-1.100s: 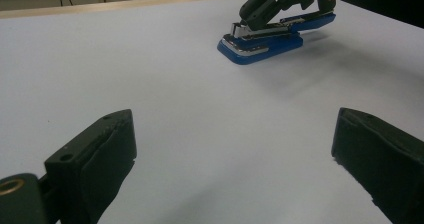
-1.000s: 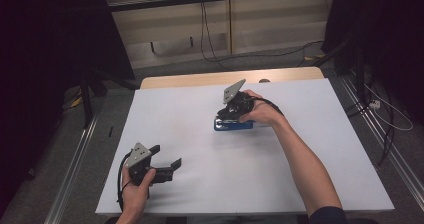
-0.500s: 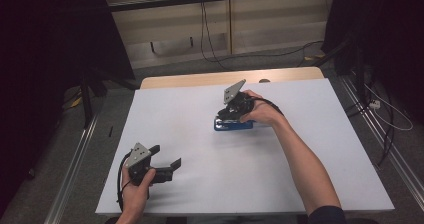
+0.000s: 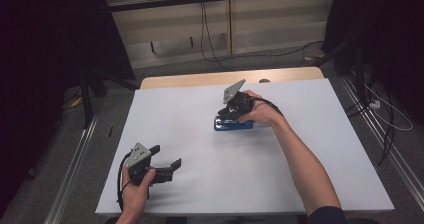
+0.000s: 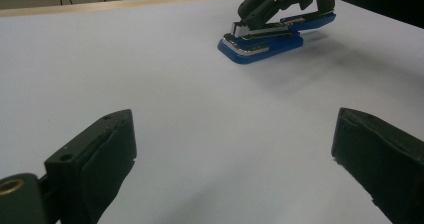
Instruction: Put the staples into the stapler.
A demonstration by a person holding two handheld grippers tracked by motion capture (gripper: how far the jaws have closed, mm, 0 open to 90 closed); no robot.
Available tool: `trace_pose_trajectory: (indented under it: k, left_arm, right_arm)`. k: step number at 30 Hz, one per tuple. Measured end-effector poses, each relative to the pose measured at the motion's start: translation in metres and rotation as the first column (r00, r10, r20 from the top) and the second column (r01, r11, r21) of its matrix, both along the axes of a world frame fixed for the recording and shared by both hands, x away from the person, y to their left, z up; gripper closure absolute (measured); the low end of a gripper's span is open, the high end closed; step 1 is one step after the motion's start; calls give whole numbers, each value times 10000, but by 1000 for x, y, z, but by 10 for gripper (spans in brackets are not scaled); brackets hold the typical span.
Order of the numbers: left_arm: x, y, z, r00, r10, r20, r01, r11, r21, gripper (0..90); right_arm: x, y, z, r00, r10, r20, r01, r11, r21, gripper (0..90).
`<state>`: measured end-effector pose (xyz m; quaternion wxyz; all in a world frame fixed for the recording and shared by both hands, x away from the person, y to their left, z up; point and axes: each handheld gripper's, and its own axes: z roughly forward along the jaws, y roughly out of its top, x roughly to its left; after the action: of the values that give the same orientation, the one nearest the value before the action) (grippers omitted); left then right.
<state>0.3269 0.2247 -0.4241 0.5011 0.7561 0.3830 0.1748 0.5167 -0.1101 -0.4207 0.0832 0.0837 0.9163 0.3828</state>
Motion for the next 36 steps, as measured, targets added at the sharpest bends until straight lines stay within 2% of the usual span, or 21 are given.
trace_pose_trajectory:
  k: [6, 12, 14, 19, 21, 25, 29, 30, 32, 36]
  left_arm:
    - [0, 0, 0, 10000, -20, 0, 20, 10000, 12, 43]
    - [0, 0, 0, 10000, -37, 6, 37, 10000, -10, 43]
    - [0, -1, -1, 10000, -49, -2, 49, 10000, 7, 43]
    - [0, -2, -1, 10000, -74, -9, 74, 10000, 24, 43]
    - [1, -2, -1, 10000, -87, -20, 87, 10000, 28, 43]
    - [2, -3, -1, 10000, -82, -29, 82, 10000, 48, 43]
    - [2, -4, -1, 10000, -59, -32, 60, 9999, 93, 43]
    - [2, -4, -1, 10000, -56, -26, 56, 9999, 93, 43]
    - [3, -4, -1, 10000, -45, -33, 46, 10000, 87, 43]
    - [4, -5, -1, 9999, -110, -26, 110, 9999, 43, 43]
  right_arm:
    - [1, -2, 1, 9997, -256, -48, 257, 9996, 72, 713]
    - [2, -8, 4, 9985, -523, -137, 525, 9985, 150, 697]
    - [1, -9, 4, 9965, -773, -320, 780, 9967, 210, 665]
    - [-4, -10, 2, 9909, -1277, -425, 1300, 9899, 563, 595]
    - [-6, -11, 0, 9860, -1502, -728, 1554, 9853, 715, 545]
    - [-11, -14, -2, 9688, -2238, -1066, 2347, 9665, 1039, 447]
    - [-16, -21, -5, 9448, -3014, -1283, 3189, 9358, 1504, 326]
    - [-18, -22, -5, 9413, -3120, -1288, 3298, 9313, 1543, 303]
    - [-21, -26, -7, 9268, -3492, -1385, 3690, 9152, 1619, 245]
    - [-27, -32, -9, 8966, -4173, -1483, 4402, 8767, 1940, 161]
